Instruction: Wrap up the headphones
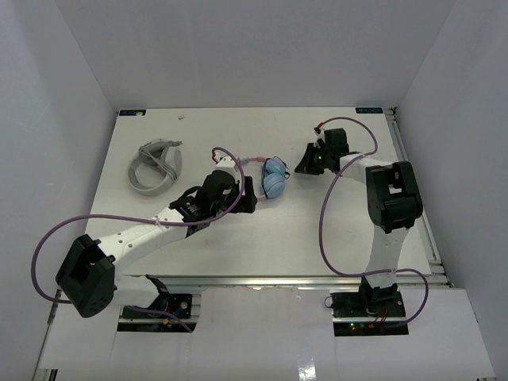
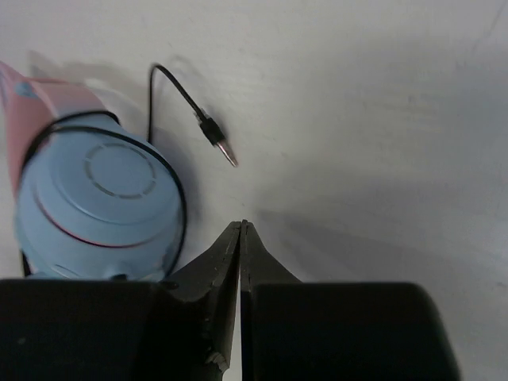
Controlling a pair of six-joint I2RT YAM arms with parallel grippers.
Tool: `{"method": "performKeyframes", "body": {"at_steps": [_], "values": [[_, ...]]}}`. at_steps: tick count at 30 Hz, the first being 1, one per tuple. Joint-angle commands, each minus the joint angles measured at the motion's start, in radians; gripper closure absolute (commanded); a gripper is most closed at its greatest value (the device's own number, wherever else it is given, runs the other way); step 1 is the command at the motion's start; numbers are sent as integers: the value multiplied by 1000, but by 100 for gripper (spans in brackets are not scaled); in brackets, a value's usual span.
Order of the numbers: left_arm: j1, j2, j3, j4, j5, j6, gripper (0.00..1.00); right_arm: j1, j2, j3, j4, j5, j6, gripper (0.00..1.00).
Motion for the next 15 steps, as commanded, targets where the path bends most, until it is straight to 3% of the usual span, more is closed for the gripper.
{"method": "performKeyframes", "body": {"at_steps": [1,7,15], "values": [[-3,-48,-1,47,-18,-14,6,4,-50,-71,100,22,26,92],[-4,-68,-21,60,-37,-21,6,23,23,-61,183,-36,40,92],[-3,-105,-36,67,-31,-26,7,56,157,75,187,-58,73,92]]}}
